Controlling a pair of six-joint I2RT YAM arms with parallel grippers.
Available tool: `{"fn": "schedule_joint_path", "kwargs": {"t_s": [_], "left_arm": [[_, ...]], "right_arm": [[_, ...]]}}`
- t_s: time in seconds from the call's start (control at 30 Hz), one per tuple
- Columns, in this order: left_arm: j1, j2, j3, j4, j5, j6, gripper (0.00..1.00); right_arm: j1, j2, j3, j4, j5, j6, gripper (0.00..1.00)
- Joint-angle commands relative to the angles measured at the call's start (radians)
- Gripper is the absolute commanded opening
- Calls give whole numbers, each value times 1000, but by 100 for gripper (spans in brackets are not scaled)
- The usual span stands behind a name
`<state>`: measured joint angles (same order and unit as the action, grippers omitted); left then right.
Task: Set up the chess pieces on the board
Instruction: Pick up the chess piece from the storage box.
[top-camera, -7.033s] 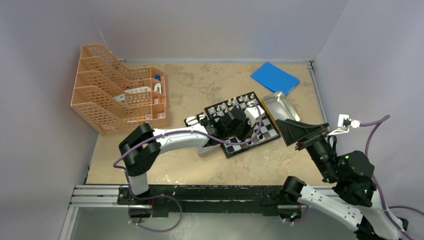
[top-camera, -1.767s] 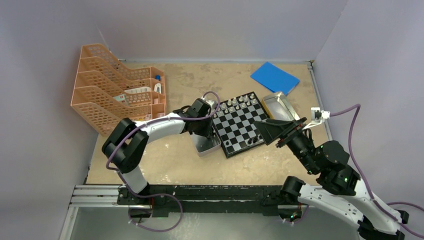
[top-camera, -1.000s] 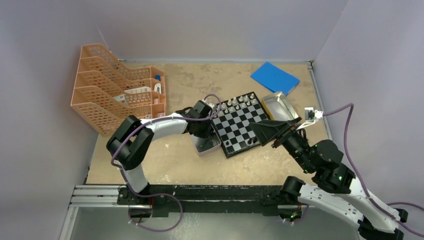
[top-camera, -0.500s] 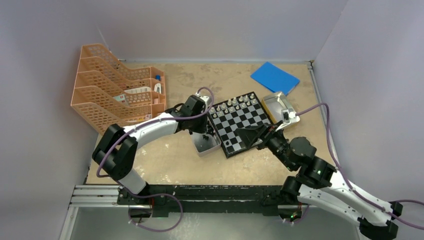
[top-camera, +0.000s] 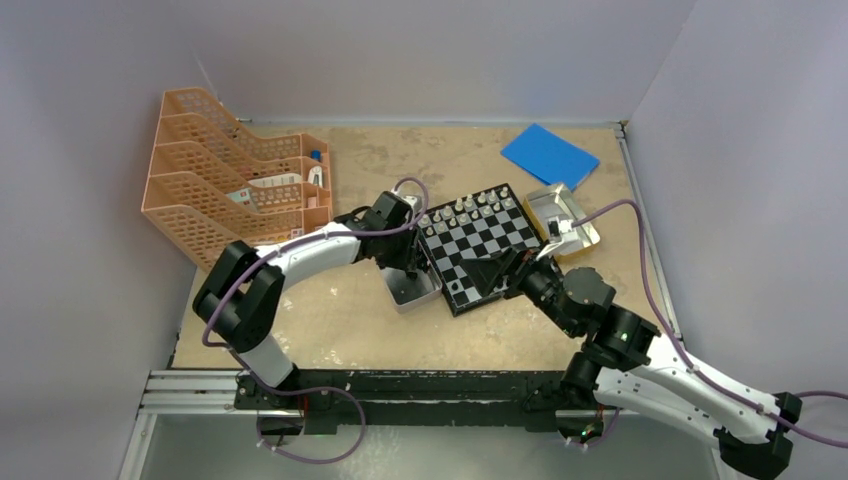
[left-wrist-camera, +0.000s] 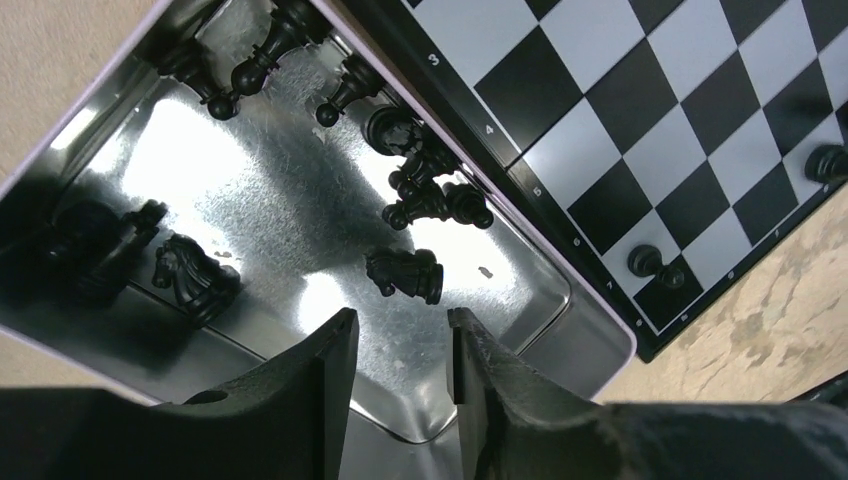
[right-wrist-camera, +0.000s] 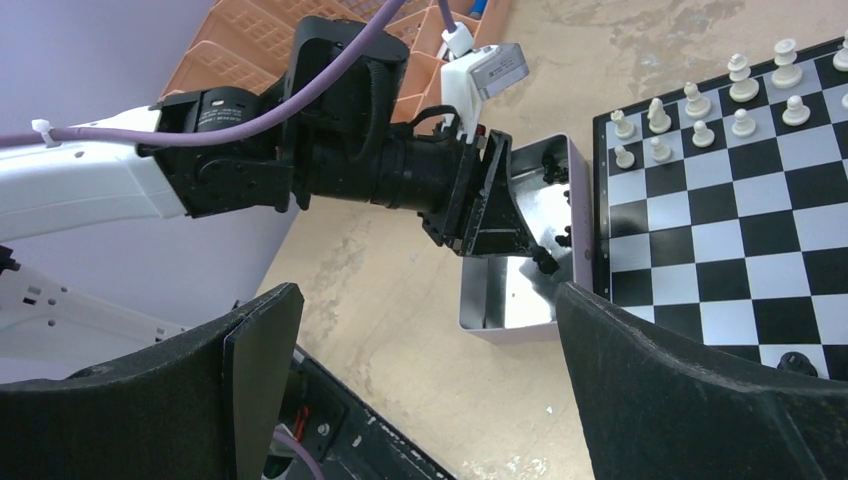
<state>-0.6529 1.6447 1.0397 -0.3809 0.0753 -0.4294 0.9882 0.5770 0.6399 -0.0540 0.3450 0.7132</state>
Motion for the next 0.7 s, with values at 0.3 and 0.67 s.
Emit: {"fn": "schedule_joint_path", "kwargs": {"t_s": [0.3,0.67], "left_arm": [[3,61,116,-87,-54,-411,43],[4,131,207,-345,-186,-846,39]], "right_arm": [[4,-48,31,46,-13,-56,99],[3,-89,52,3,21,-86,99]]}}
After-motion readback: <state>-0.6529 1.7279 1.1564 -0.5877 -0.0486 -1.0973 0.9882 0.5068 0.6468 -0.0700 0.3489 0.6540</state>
